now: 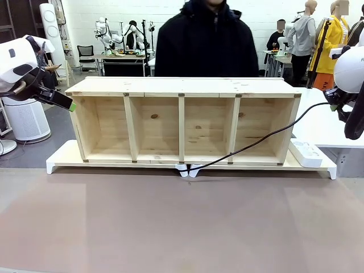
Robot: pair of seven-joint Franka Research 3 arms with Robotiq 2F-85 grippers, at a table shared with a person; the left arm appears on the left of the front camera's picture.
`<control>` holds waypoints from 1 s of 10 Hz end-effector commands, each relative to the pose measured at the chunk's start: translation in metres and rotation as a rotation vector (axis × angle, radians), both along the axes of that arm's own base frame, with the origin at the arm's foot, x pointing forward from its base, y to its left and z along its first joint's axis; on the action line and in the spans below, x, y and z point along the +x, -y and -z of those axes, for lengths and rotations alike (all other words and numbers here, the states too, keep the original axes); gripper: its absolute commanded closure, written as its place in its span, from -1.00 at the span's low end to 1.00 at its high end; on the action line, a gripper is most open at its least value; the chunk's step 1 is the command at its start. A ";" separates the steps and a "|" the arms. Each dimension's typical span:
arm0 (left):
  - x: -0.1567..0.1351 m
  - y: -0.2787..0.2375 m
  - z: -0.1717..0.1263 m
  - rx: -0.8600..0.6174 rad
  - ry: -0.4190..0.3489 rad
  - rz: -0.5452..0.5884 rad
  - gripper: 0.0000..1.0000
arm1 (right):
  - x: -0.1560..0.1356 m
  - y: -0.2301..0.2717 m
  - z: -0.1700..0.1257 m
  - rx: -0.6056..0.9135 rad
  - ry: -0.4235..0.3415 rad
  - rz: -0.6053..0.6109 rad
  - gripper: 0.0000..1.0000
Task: Perform cable management.
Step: Release the Power Cable when the human grasps it.
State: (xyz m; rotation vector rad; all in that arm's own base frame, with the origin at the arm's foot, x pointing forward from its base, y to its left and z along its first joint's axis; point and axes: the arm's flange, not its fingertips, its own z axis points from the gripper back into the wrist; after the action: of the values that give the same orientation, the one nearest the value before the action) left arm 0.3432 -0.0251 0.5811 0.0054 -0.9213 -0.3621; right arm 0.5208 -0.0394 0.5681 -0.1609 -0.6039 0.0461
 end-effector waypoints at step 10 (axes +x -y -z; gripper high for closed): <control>0.001 -0.001 0.000 -0.003 0.007 0.000 -1.00 | -0.002 0.002 -0.001 0.004 0.009 0.001 0.74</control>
State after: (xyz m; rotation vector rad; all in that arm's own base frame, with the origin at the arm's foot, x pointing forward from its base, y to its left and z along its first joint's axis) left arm 0.3432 -0.0250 0.5811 0.0054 -0.9213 -0.3621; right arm 0.5207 -0.0389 0.5684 -0.1611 -0.6045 0.0468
